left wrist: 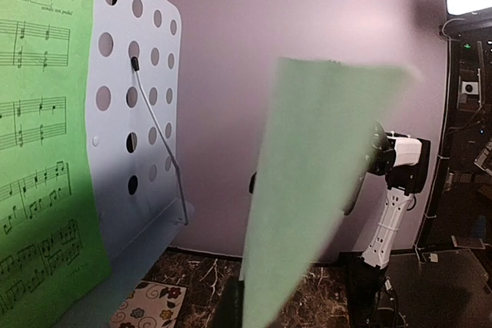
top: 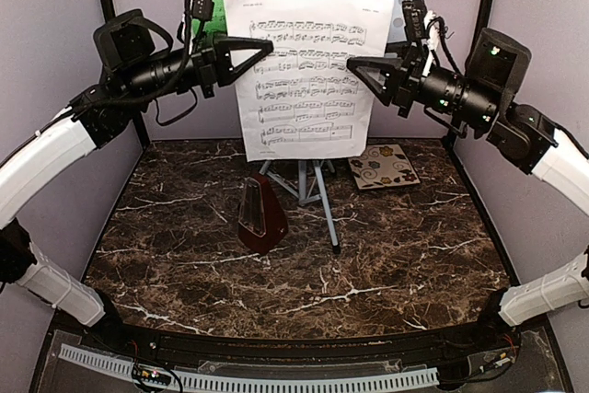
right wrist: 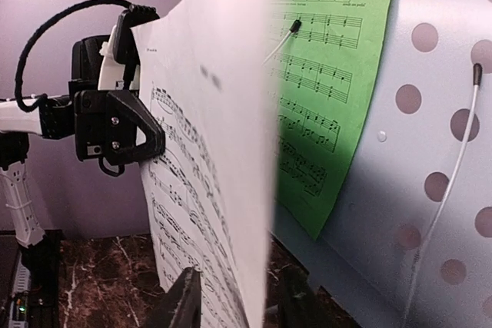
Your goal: Set up the instrument practice props
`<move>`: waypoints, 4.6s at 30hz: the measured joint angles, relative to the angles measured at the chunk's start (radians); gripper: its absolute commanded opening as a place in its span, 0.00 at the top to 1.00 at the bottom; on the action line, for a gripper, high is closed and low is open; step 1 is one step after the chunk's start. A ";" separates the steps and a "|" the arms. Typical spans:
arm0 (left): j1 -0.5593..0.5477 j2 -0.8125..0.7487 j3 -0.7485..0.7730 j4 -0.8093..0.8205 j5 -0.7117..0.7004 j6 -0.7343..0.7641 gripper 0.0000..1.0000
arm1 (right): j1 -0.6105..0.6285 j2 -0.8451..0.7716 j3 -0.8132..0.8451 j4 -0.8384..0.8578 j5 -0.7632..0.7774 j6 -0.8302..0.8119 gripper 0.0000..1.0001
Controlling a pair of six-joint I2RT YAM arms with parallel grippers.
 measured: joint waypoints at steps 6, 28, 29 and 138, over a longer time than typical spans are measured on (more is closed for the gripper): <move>0.000 0.098 0.243 -0.086 -0.128 -0.024 1.00 | -0.003 -0.026 0.000 0.026 0.195 -0.011 0.43; 0.000 0.198 0.666 -0.327 -0.462 0.032 1.00 | -0.008 0.160 0.232 0.070 0.545 0.032 0.50; 0.000 0.200 0.669 -0.332 -0.463 0.034 1.00 | -0.008 0.172 0.243 0.070 0.544 0.038 0.51; -0.033 0.257 0.445 -0.043 -0.408 0.177 0.70 | -0.129 0.195 0.262 0.195 0.378 -0.018 0.60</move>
